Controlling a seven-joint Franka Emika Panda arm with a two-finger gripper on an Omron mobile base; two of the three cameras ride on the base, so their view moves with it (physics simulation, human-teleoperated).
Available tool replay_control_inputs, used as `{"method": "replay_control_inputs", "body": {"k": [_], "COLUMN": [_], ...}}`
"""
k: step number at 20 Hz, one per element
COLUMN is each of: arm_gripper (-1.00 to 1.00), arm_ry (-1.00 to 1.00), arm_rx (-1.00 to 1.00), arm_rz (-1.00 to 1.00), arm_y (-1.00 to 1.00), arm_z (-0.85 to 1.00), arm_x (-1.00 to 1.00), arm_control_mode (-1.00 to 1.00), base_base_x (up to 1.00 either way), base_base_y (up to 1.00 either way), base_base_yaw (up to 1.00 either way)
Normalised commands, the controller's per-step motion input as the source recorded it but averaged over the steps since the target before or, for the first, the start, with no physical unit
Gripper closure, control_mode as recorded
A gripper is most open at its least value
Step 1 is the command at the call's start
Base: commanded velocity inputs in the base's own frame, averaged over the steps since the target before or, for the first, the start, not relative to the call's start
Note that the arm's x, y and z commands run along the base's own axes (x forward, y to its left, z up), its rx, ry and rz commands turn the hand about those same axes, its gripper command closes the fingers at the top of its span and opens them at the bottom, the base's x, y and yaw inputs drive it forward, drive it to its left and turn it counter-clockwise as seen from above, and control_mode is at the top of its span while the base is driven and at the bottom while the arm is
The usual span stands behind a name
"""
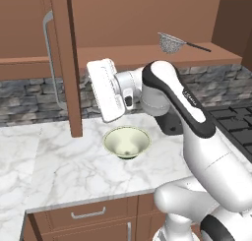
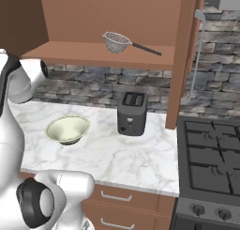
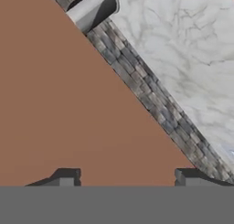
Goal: Open the cabinet and setup a tea strainer by placing it in the bowl upright.
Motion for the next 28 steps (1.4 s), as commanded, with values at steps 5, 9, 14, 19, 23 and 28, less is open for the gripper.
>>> {"method": "replay_control_inputs", "body": {"k": [5,9,14,19,23,28], "arm_gripper": [-1.00,-1.00,-1.00,-1.00,-1.00,-1.00], "arm_ry": [-0.06,-0.06,-0.12,-0.19,-0.34,-0.39], "arm_rx": [-0.21,-0.21,-0.32,-0.36,-0.35,-0.38], "arm_rz": [0.00,0.00,0.00,0.00,0.00,0.04], "arm_y": [-0.20,-0.26,-0.77,-0.94,-0.98,-0.66], "arm_z": [-0.01,0.00,-0.36,-0.53,-0.77,-0.44], "arm_x": [0.00,-0.09,0.00,-0.02,-0.19,-0.05], "arm_control_mode": [-1.00,-1.00,-1.00,-1.00,-1.00,-1.00], "base_base_x": [0.00,0.00,0.00,0.00,0.00,0.00], "base_base_y": [0.00,0.00,0.00,0.00,0.00,0.00], "base_base_yaw": [0.00,0.00,0.00,0.00,0.00,0.00]}}
